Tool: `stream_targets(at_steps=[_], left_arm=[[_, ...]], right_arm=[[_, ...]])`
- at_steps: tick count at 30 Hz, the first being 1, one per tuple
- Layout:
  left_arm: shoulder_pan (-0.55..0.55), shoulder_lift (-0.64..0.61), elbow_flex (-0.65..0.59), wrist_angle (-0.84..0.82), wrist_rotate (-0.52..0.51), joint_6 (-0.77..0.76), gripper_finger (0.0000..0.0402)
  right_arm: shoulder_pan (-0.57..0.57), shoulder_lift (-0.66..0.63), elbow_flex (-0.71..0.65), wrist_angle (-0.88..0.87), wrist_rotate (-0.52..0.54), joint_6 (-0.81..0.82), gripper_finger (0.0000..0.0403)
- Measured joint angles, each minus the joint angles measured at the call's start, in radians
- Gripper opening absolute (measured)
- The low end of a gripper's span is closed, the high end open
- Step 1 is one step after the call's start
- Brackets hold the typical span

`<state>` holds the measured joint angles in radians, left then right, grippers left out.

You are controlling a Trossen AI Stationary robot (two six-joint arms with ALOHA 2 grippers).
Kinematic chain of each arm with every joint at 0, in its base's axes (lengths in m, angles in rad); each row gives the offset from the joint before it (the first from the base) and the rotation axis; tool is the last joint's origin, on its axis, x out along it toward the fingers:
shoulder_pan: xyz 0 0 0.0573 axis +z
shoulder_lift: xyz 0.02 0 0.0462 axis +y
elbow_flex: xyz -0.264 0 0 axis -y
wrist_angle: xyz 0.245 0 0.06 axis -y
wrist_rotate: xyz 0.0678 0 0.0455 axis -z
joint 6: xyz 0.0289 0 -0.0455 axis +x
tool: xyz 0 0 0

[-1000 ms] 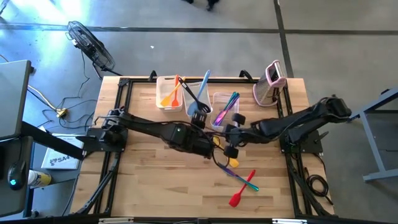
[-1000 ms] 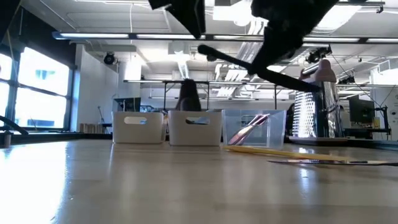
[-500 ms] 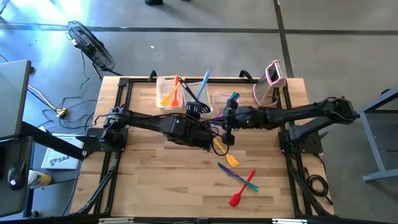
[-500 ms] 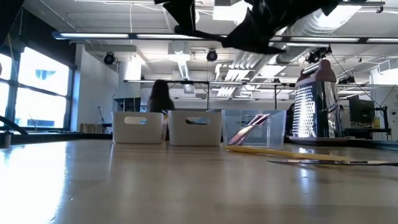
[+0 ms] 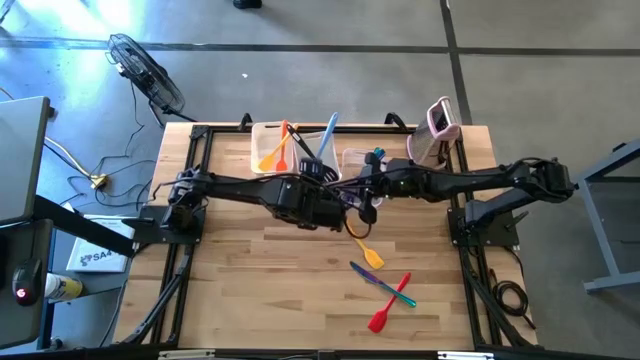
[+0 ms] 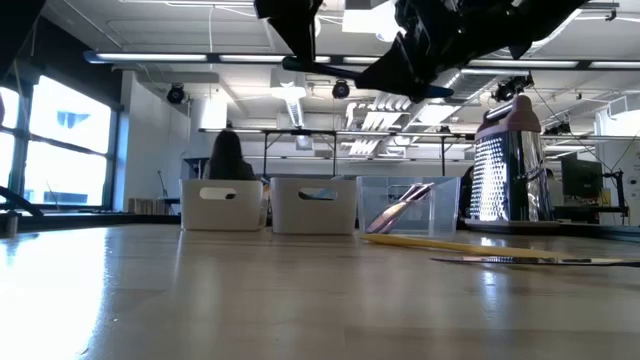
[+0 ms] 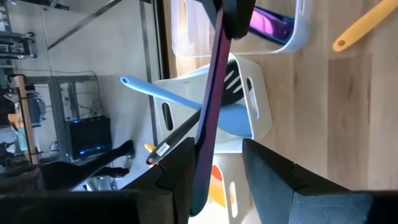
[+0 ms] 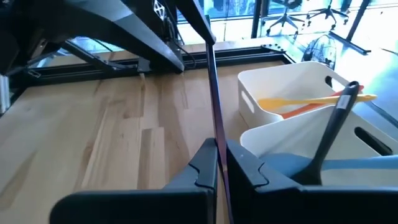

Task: Pick & Place Kitchen Items
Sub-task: Put the purple table knife into the transparent bin

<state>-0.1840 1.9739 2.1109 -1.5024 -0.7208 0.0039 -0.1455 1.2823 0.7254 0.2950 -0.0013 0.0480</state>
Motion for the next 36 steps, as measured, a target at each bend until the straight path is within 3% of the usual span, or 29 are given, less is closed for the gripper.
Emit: stream_targets(at_steps=[15,22,28,32,36], left_arm=[[0.026,0.000,0.000,0.034,-0.005,0.091,0.0133],[0.026,-0.002,0.001,0.106,-0.002,0.099,0.0204],[0.009,-0.002,0.001,0.099,-0.064,0.142,0.0266],[-0.024,-0.002,0.000,0.098,-0.197,0.171,0.0275],[-0.046,0.006,-0.001,0.092,-0.312,0.191,0.0276]], right_arm=[[0.002,-0.033,-0.001,-0.037,0.008,-0.008,0.0004],[0.016,-0.063,-0.001,-0.043,0.012,-0.015,0.0004],[0.021,-0.073,-0.001,-0.069,0.103,-0.001,0.0004],[0.000,-0.074,0.003,-0.115,0.154,0.016,0.0004],[0.000,-0.074,0.007,-0.198,0.290,0.018,0.0004]])
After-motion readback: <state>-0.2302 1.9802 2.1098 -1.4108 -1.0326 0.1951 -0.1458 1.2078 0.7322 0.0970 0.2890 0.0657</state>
